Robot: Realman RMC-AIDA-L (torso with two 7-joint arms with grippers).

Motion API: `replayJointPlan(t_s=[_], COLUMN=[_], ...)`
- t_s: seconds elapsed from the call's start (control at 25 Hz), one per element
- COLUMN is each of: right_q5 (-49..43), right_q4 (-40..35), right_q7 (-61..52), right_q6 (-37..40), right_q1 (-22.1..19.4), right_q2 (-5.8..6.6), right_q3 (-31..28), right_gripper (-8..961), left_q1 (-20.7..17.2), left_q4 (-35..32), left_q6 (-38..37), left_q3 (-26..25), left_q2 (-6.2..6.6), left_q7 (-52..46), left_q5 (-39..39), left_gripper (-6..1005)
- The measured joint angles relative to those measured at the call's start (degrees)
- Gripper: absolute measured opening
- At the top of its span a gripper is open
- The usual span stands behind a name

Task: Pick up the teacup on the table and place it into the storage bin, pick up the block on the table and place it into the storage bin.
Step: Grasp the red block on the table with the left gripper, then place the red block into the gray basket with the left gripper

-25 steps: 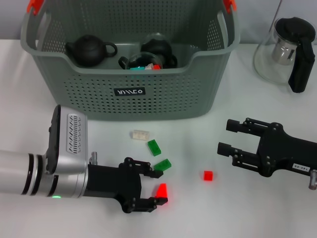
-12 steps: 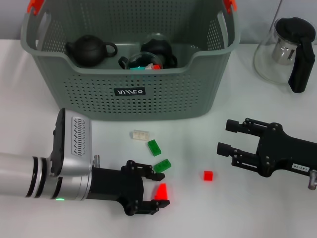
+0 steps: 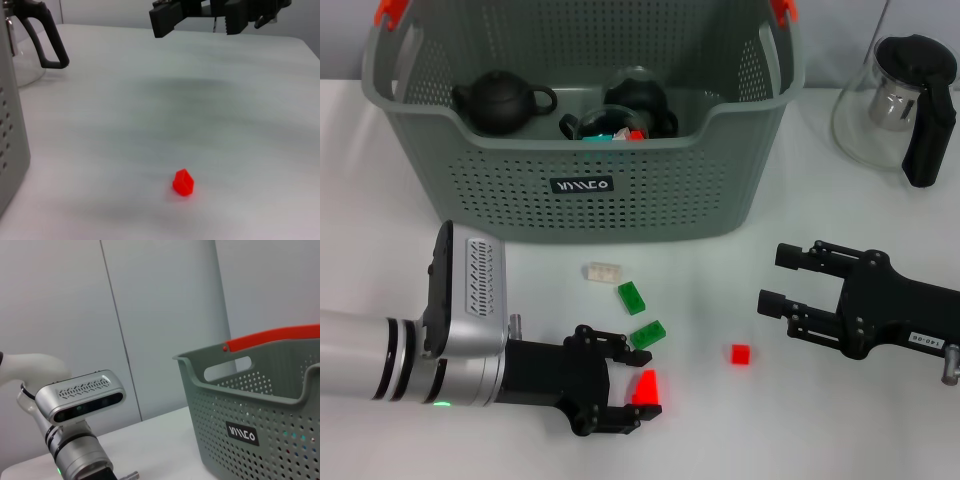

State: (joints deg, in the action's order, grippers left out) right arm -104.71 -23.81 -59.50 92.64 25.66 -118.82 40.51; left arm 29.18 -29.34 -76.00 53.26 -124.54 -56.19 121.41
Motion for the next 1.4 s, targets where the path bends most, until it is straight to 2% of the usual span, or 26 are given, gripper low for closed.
replayJointPlan(t_s=[0.48, 0.68, 0.84, 0.92, 1.0, 1.12, 1.2, 1.32, 1.4], right_q5=[-0.1, -0.1, 0.0, 0.0, 0.0, 0.0, 0.0, 0.0, 0.0], right_q4=[0.1, 0.1, 0.1, 0.1, 0.1, 0.1, 0.1, 0.1, 0.1], right_q7=[-0.1, -0.3, -0.4, -0.5, -0.5, -0.3, -0.2, -0.2, -0.2], right_q6=[0.0, 0.0, 0.0, 0.0, 0.0, 0.0, 0.0, 0.0, 0.0], right_q1=[0.0, 0.0, 0.0, 0.0, 0.0, -0.1, -0.1, -0.1, -0.1], right_q2=[0.0, 0.0, 0.08, 0.07, 0.03, -0.06, -0.12, -0.2, -0.3], right_q3=[0.0, 0.0, 0.0, 0.0, 0.0, 0.0, 0.0, 0.0, 0.0], right_gripper=[684, 684, 684, 684, 684, 684, 684, 683, 683], left_q1=[0.3, 0.2, -0.4, 0.0, 1.2, 4.3, 6.2, 8.3, 10.5], left_q4=[-0.6, -2.4, -9.5, -15.4, -21.7, -31.9, -36.3, -39.6, -40.6], left_q6=[0.2, -1.9, -15.1, -24.6, -30.1, -31.0, -29.3, -25.7, -20.5], left_q3=[1.0, 0.1, -6.0, -11.7, -15.6, -18.4, -18.2, -16.7, -13.9], left_q2=[-0.06, 0.12, 0.87, 1.5, 1.96, 2.55, 2.56, 2.57, 3.44], left_q7=[1.2, -1.9, -9.0, -14.5, -22.9, -37.3, -41.1, -44.3, -46.8], left_q5=[-0.3, -0.9, -1.8, -2.2, -3.5, -8.3, -9.6, -9.1, -7.6], left_gripper=[486, 410, 420, 425, 430, 437, 442, 449, 454])
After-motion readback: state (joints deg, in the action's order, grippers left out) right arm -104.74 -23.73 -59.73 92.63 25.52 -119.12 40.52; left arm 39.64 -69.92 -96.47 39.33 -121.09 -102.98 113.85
